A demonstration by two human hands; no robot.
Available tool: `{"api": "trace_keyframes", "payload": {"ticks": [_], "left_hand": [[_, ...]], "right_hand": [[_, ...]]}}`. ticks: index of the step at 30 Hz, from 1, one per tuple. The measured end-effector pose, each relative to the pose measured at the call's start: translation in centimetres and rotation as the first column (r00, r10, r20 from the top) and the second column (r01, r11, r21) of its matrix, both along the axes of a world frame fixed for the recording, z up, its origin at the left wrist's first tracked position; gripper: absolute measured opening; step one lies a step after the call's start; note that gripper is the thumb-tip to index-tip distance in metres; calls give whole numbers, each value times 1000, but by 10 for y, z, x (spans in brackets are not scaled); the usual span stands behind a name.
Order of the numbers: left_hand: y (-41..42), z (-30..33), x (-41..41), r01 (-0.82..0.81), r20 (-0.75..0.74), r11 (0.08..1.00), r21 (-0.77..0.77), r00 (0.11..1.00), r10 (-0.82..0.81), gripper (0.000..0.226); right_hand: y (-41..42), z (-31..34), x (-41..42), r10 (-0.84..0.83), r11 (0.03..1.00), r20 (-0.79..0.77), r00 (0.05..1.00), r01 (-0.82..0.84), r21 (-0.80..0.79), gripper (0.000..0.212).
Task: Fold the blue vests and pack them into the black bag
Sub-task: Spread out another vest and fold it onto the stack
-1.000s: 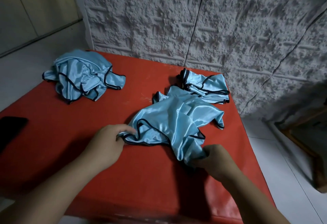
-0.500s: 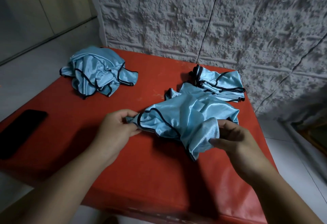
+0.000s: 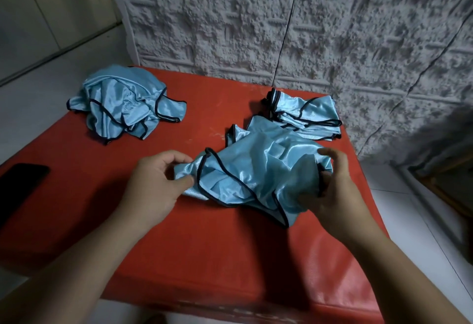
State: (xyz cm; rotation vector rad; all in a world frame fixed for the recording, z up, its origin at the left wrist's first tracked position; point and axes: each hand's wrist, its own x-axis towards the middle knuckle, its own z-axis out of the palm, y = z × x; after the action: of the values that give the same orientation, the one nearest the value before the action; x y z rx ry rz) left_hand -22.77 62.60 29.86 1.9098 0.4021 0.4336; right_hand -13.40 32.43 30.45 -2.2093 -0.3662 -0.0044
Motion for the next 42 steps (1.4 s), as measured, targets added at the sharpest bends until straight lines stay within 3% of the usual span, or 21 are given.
{"api": "trace_keyframes", "payload": {"ticks": [4,8,11,16,21,24,28,36,40,42], "left_hand": [[1,-2,-1,13,-42,983,183,999,-5,28],[2,3,0,21,-30,948,317,999,-12,14],[4,3,0,59,-52,943,327,998,-44,16],[-8,16,-2,156,-11,963,220,987,-158,25],[-6,43,-8,161,37,938,308,983,-180,23],[-2,76,-19,104,89,910,400,984,-152,16],[-5,134,-34,43,159,897,440,979,-125,24],[3,277,-60,-21,346,842,538,917,-199,10],[13,329,-66,-3,452,899,439,865,-218,15],[17,348,-64,9,479,916,401,850,-218,23]], "right_hand": [[-1,4,3,63,920,96,993,-20,-392,49],[-6,1,10,62,851,68,996,-17,-525,36],[-9,5,12,127,848,73,989,-70,-525,10],[-9,18,15,223,852,163,961,-112,-511,11],[6,58,3,331,853,324,887,-134,-505,10],[15,101,-13,267,892,351,897,-93,-441,20],[22,172,-30,188,929,445,876,-12,-369,24],[1,330,-83,126,950,620,774,87,-301,18],[-13,376,-93,45,971,718,694,138,-194,18],[-12,393,-90,15,979,696,718,130,-155,18]]}}
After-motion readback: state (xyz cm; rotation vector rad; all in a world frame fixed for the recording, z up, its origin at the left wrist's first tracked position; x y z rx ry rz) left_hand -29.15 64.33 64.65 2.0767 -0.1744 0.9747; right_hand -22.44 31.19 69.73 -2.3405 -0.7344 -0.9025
